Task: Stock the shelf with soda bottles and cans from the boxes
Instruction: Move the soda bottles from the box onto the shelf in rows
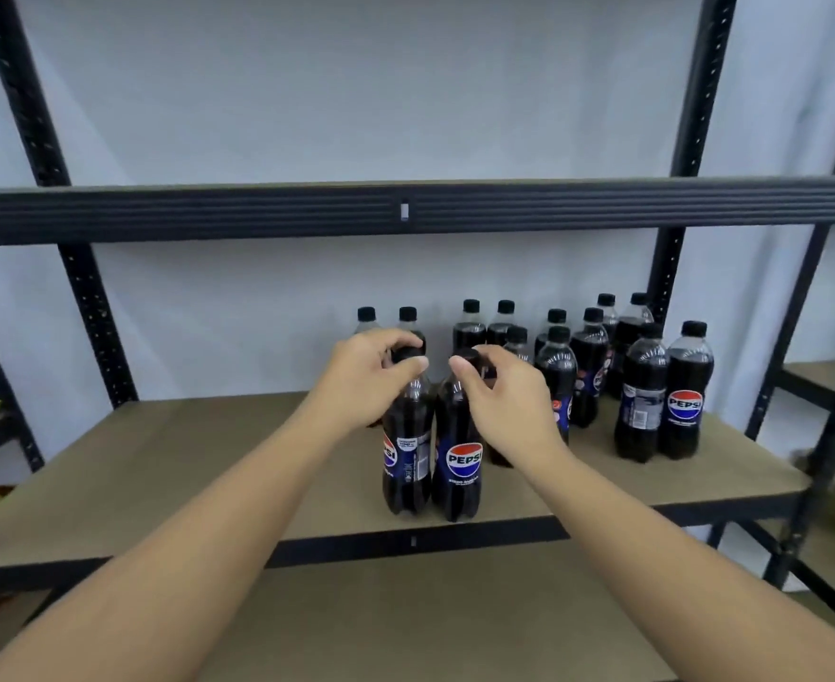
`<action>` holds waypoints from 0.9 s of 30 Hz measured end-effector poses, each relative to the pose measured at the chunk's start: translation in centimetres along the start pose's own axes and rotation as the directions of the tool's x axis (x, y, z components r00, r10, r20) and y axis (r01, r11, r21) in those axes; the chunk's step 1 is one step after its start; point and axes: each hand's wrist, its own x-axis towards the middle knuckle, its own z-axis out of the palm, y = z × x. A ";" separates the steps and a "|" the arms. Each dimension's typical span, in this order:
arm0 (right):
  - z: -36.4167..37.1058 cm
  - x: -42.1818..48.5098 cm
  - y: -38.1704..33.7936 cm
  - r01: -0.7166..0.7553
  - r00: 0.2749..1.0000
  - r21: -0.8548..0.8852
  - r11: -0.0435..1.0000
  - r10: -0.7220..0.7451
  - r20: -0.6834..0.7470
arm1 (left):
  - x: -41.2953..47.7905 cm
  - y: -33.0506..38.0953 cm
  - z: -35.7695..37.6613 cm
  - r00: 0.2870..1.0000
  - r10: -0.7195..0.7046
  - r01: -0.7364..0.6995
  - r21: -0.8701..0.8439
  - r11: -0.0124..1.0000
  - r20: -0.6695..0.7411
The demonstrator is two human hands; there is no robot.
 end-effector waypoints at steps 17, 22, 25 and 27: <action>4.8 -0.5 5.5 -0.181 0.926 0.083 0.980 0.141 0.351 | -1.2 -7.4 5.7 0.994 -0.102 0.100 -0.062 0.993 -0.031; 6.2 -3.6 9.8 -0.342 0.826 0.105 0.934 0.245 0.508 | -4.8 -11.7 8.7 0.973 -0.196 0.199 -0.013 0.980 0.125; 7.2 -4.4 11.0 -0.345 0.840 0.105 0.933 0.257 0.478 | -5.6 -13.4 10.0 0.950 -0.267 0.264 0.041 0.964 0.163; 7.6 -4.1 11.0 -0.329 0.864 0.109 0.938 0.252 0.435 | -5.3 -13.7 10.3 0.944 -0.298 0.296 0.035 0.954 0.143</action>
